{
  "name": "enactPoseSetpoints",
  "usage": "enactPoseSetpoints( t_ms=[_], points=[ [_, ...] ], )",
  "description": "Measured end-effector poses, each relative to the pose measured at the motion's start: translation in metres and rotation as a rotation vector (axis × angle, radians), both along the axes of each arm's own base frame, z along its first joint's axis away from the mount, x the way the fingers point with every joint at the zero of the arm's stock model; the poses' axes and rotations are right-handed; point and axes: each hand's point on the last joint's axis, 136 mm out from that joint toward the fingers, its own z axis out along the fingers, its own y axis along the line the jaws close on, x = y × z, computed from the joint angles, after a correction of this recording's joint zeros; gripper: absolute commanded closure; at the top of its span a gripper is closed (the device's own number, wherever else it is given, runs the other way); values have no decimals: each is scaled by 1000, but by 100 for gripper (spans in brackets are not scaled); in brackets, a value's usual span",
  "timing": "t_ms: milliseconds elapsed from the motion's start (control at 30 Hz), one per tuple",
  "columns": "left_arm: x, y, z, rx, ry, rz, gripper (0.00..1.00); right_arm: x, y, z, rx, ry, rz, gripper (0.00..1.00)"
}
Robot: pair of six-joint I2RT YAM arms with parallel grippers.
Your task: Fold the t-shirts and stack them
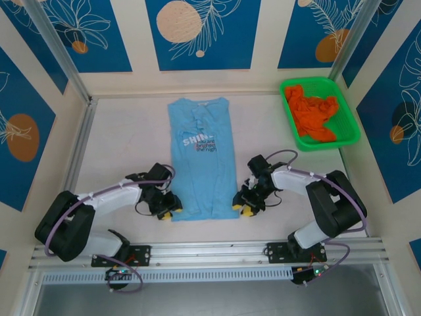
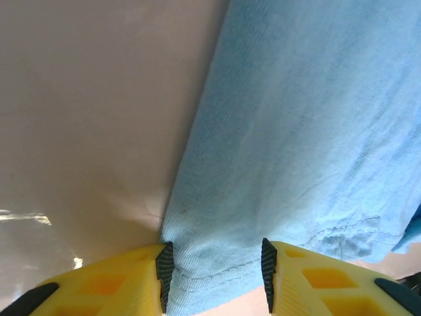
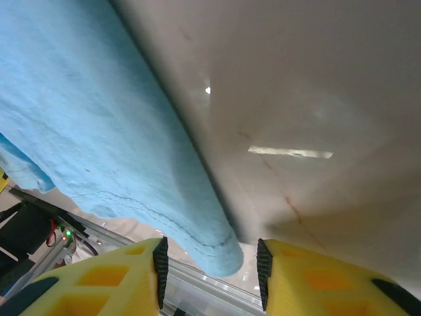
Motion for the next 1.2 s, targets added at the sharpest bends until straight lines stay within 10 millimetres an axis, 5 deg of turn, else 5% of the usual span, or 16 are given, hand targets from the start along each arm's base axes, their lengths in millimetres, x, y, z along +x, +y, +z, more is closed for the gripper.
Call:
enactPoseSetpoints(
  t_ms=[133, 267, 467, 967, 1067, 1200],
  points=[
    [-1, 0, -3, 14, 18, -16, 73, -3, 1, -5, -9, 17, 17, 74],
    [0, -3, -5, 10, 31, -33, 100, -3, 2, -7, -13, 21, 21, 86],
    [1, -1, -3, 50, 22, -77, 100, -3, 1, -7, -25, 13, 37, 100],
    [-43, 9, 16, 136, 34, -170, 100, -44, 2, 14, -21, -10, 127, 100],
    [-36, 6, 35, 119, 3, -151, 100, -32, 4, 36, -3, -51, 106, 100],
    [2, -7, 74, 61, -89, -88, 100, 15, 9, 79, 41, -145, 26, 100]
  ],
)
